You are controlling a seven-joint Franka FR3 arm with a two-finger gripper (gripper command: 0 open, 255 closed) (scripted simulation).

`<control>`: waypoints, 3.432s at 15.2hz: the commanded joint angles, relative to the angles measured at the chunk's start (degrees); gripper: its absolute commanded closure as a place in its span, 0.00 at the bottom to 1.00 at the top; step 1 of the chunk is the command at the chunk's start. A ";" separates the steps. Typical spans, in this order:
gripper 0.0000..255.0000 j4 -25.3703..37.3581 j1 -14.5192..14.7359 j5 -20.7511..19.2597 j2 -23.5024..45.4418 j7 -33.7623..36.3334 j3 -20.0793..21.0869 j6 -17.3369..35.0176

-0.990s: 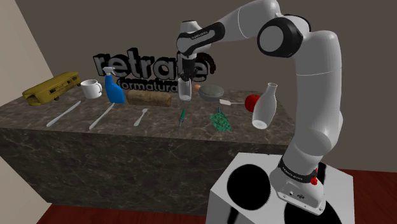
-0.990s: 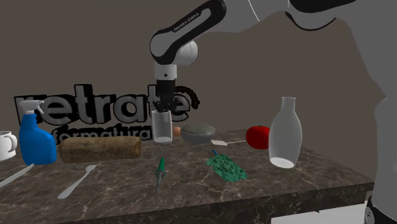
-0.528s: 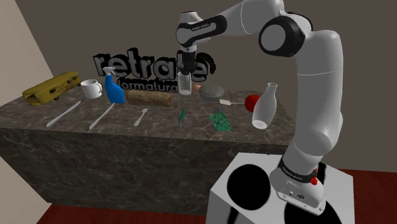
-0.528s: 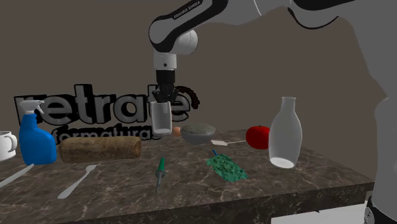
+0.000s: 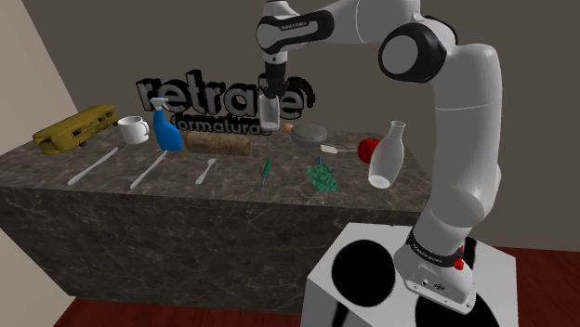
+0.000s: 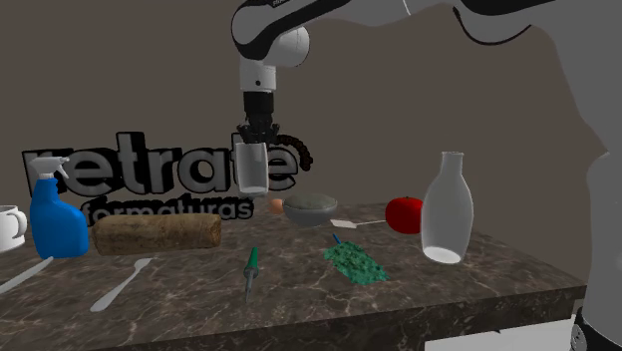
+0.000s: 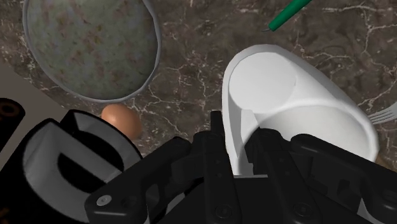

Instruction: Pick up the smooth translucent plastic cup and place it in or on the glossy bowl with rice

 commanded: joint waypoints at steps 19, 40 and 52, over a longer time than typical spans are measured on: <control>1.00 6.37 -10.06 2.17 -2.23 -14.44 -4.21 -8.13; 1.00 -5.59 -13.42 2.98 -2.38 -19.47 -5.66 3.76; 1.00 -8.02 -13.38 3.03 -2.11 -19.46 -5.62 6.46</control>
